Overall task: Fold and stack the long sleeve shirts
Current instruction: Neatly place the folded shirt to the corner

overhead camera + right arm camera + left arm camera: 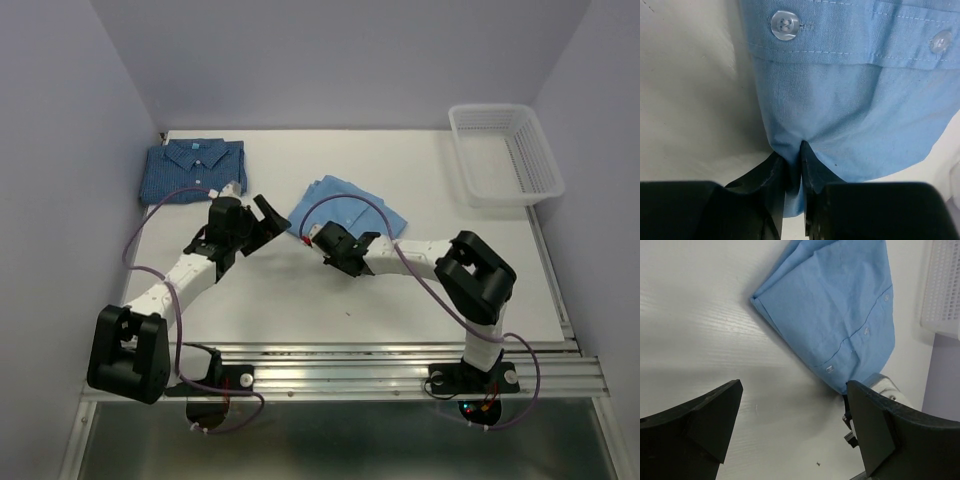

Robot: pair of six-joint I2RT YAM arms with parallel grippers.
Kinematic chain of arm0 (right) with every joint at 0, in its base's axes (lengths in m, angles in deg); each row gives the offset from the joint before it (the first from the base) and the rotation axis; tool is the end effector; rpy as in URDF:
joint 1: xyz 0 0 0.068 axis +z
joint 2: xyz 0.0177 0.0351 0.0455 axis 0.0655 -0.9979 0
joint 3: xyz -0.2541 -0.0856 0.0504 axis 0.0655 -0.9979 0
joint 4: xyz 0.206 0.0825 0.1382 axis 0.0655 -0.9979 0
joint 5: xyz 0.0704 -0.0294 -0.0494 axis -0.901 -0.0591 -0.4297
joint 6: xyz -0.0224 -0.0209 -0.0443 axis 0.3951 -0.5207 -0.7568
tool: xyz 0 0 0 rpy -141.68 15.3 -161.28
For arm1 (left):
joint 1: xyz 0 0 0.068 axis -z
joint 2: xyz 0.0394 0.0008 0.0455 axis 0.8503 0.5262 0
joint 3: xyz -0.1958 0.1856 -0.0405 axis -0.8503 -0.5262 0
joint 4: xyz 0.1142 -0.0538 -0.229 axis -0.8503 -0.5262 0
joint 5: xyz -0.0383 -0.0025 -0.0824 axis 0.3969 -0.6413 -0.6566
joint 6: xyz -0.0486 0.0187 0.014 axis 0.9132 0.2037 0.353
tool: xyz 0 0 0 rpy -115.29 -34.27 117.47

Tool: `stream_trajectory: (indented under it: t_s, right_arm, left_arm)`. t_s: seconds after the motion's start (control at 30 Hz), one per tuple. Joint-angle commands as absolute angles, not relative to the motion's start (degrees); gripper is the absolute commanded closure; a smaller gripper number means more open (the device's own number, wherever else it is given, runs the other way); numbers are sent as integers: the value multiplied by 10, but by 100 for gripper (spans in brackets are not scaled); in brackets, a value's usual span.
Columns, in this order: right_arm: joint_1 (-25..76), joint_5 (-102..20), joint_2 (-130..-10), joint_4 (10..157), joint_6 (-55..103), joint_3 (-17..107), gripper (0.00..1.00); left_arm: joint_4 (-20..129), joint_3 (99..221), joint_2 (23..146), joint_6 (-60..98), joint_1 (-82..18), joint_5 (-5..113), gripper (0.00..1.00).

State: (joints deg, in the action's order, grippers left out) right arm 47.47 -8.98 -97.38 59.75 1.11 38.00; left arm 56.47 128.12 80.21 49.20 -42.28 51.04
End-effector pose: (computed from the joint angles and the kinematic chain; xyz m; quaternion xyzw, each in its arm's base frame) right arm 0.2468 0.2840 0.1571 -0.4902 0.8189 -0.1281 0.2696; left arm 0.2616 -0.0820 0.2399 -0.1388 0.8372 -0.3235 0.4184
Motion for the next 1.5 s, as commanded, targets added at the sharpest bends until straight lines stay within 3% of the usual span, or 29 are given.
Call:
stream_trajectory:
  t_s: [0.0,0.27,0.63,1.47]
  right_arm:
    - [474,-78,-979,576,36,383,80]
    - [474,-203,-907,594,48,412,86]
    - [474,-251,-883,601,100,439,90]
    - [474,-434,-840,655,139,420,91]
  left_arm:
    - [690,1227,800,544,-423,444,1]
    - [784,1228,881,586,-375,433,1]
    - [802,1228,920,623,-362,451,1]
    - [905,1294,1067,649,-336,396,1]
